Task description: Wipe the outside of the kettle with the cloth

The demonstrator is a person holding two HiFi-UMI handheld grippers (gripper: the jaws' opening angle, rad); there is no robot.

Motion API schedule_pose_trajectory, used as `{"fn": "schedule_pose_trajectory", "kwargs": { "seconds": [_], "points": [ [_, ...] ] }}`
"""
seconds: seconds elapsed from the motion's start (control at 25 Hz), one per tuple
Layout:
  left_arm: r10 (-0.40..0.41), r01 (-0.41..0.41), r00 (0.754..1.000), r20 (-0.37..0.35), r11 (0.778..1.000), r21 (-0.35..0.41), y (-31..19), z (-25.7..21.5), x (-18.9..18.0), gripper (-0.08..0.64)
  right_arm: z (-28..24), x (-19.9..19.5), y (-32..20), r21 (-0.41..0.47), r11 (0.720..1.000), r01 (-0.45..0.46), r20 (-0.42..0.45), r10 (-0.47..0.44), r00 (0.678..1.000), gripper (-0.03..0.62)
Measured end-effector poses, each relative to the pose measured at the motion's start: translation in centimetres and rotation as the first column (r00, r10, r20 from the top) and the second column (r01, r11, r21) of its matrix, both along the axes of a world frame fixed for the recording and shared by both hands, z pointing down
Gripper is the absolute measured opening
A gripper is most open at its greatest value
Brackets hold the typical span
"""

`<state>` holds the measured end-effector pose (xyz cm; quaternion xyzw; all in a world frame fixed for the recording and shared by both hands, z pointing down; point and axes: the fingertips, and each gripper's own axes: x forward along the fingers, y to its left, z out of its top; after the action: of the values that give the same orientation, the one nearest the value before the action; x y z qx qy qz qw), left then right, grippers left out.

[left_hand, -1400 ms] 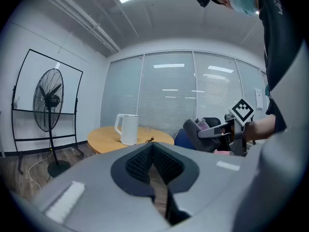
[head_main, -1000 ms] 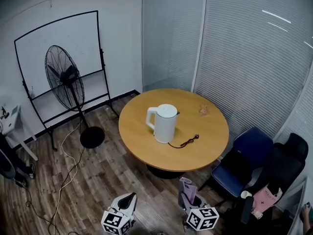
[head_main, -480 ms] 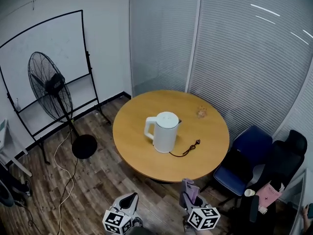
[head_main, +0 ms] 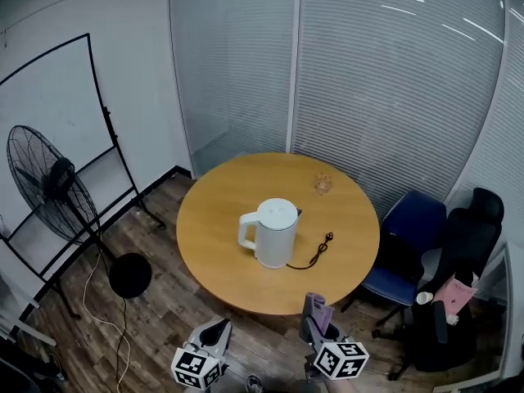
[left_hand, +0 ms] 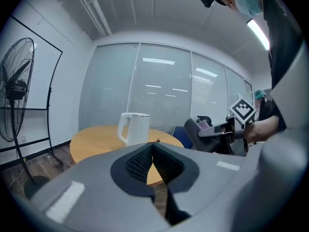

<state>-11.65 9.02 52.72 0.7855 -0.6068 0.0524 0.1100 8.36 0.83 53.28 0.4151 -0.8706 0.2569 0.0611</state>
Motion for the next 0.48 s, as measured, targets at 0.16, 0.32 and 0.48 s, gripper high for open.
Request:
{"fn": "schedule_pose_trajectory", "kwargs": {
  "seconds": [0.16,0.32,0.48],
  "points": [
    [0.034,-0.034,0.999,-0.005,0.999,0.004,-2.2,0.1,-1.6,0.011,-0.2,-1.4,-0.9,-0.002,0.999,-0.043,0.013,0.043,0.999,0.101],
    [0.05,-0.05,0.998,-0.026,0.999,0.008,-4.6,0.4,-2.1,0.011,-0.3,-2.3,-2.5,-0.014,0.998,-0.063,0.019,0.064,0.998,0.101],
    [0.054,-0.054,0.998,-0.026,0.999,0.005,-7.7,0.7,-2.5,0.011,0.1,-3.0,-5.1,-0.019,0.998,-0.06,0.028,0.06,0.998,0.101]
  ]
}}
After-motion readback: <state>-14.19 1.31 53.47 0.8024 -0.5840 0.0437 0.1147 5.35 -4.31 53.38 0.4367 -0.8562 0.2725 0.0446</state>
